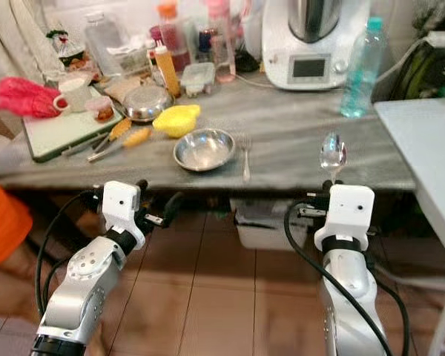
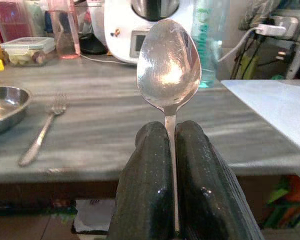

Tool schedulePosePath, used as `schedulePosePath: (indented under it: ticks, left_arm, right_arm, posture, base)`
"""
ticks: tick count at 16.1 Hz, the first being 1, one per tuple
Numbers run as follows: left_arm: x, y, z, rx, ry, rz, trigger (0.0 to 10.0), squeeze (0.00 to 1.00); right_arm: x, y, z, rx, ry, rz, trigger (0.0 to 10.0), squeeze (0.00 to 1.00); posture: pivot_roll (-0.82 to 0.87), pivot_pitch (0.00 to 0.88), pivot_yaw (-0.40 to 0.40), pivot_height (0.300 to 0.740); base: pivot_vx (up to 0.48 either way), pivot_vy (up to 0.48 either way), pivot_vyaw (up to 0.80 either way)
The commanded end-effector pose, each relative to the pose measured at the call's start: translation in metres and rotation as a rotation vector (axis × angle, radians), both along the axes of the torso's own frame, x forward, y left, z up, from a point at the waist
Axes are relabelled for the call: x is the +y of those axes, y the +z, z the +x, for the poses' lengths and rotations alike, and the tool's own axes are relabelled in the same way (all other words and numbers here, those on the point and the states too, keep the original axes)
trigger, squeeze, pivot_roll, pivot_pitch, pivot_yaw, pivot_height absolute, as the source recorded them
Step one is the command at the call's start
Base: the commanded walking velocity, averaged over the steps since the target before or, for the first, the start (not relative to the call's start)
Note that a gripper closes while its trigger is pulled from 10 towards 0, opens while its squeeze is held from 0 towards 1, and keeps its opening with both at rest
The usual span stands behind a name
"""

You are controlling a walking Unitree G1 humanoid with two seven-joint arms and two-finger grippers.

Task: Setting the table

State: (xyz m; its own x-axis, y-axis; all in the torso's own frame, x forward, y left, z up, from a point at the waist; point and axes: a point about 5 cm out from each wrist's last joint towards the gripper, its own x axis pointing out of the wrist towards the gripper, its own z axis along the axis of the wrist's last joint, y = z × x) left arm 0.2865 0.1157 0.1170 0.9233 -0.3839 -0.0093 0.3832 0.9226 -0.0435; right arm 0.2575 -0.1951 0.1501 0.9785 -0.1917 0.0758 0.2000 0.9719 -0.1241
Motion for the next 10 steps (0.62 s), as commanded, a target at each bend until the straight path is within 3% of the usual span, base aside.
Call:
schedulePosePath:
  ticks: [1, 6, 10]
  left_arm:
    - [0.0106, -0.0009, 0.0003, 0.004, 0.027, 0.024, 10.0, 0.0]
    - [0.0076, -0.0033, -0.0008, 0.013, 0.017, 0.021, 10.0, 0.0]
    - [0.0074, -0.0044, -0.0014, 0.02, 0.015, 0.019, 10.0, 0.0]
  right_arm:
    - [0.0088, 0.0053, 0.0009, -0.026, 0.025, 0.02, 10.0, 0.0]
    - [0.0067, 0.0067, 0.0017, -0.029, 0.02, 0.017, 10.0, 0.0]
    - [0.0075, 0.007, 0.0023, -0.031, 0.018, 0.018, 10.0, 0.0]
  posture:
    - [-0.18, 0.042, 0.116, 0.74]
    - [-0.18, 0.043, 0.109, 0.74]
    - [-0.18, 0.043, 0.11, 0.74]
  base:
    - [0.364, 0.0, 0.0]
    - [0.378, 0.0, 0.0]
    - [0.0, 0.0, 0.0]
